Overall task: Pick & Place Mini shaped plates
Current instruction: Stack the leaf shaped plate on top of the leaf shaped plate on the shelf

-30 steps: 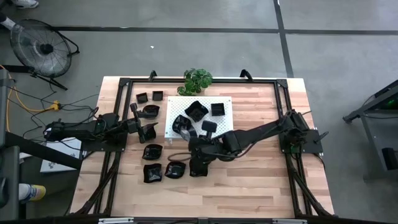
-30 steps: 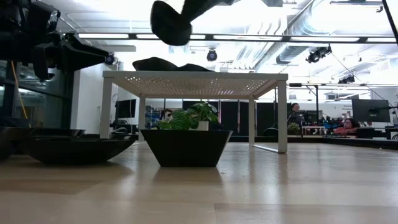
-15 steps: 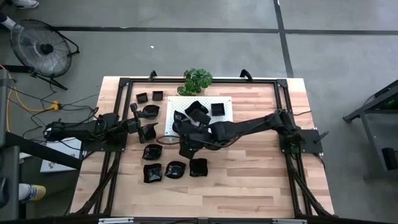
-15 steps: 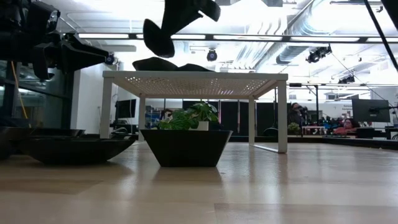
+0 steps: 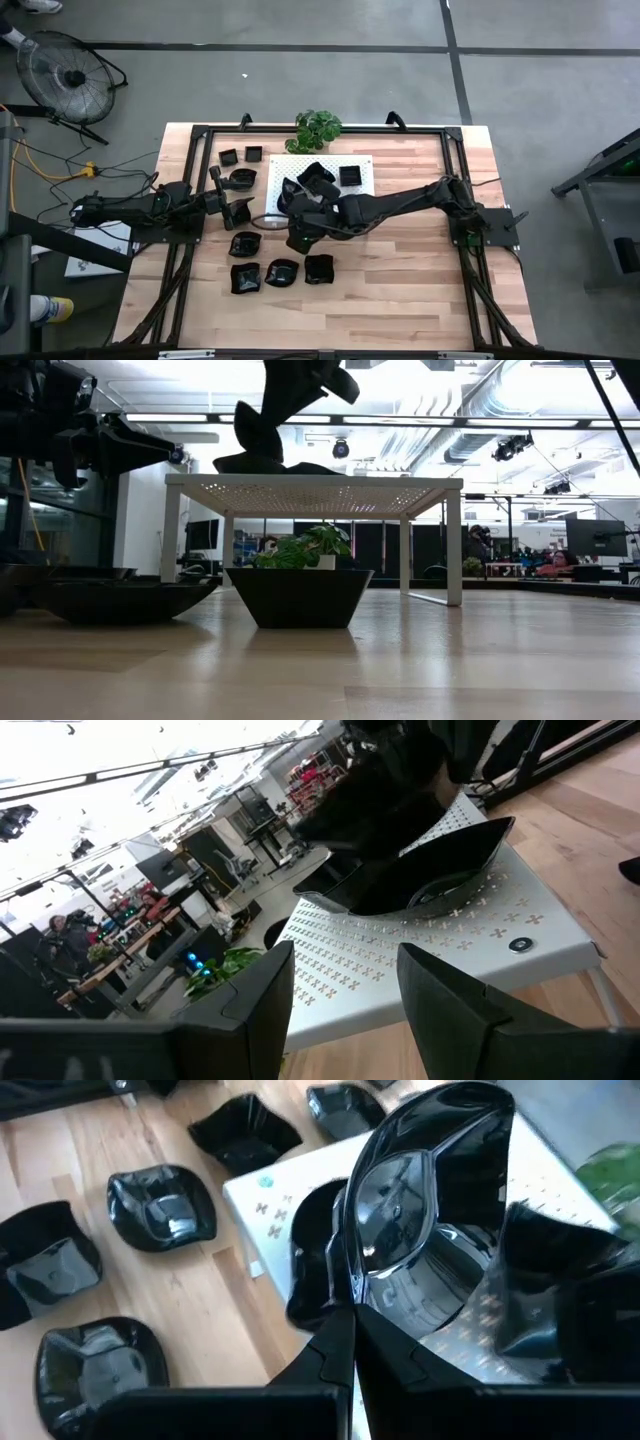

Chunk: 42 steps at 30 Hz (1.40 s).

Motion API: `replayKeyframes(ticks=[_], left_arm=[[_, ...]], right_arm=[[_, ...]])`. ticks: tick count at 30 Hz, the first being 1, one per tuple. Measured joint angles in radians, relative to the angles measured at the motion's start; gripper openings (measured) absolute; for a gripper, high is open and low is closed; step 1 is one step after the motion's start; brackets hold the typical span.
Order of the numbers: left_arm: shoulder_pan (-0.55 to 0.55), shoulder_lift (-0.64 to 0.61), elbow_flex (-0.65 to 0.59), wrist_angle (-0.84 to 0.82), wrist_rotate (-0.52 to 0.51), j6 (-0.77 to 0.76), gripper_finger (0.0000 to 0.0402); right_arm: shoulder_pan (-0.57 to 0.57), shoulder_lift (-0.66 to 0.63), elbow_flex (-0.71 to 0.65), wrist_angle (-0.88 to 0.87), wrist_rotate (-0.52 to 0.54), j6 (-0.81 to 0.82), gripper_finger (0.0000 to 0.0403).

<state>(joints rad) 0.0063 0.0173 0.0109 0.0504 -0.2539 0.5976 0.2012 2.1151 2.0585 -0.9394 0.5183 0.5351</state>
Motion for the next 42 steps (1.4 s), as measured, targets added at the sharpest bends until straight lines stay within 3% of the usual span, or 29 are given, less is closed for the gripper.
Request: replayKeyframes(ticks=[19,42], left_arm=[[0.000,0.000,0.000,0.000,-0.001,0.000,0.0175],[0.000,0.000,0.000,0.000,-0.001,0.000,0.0175]], right_arm=[[-0.016,0.000,-0.027,0.036,-0.058,-0.019,0.0000],[-0.023,0.000,-0.027,0.020,-0.053,-0.046,0.0011]])
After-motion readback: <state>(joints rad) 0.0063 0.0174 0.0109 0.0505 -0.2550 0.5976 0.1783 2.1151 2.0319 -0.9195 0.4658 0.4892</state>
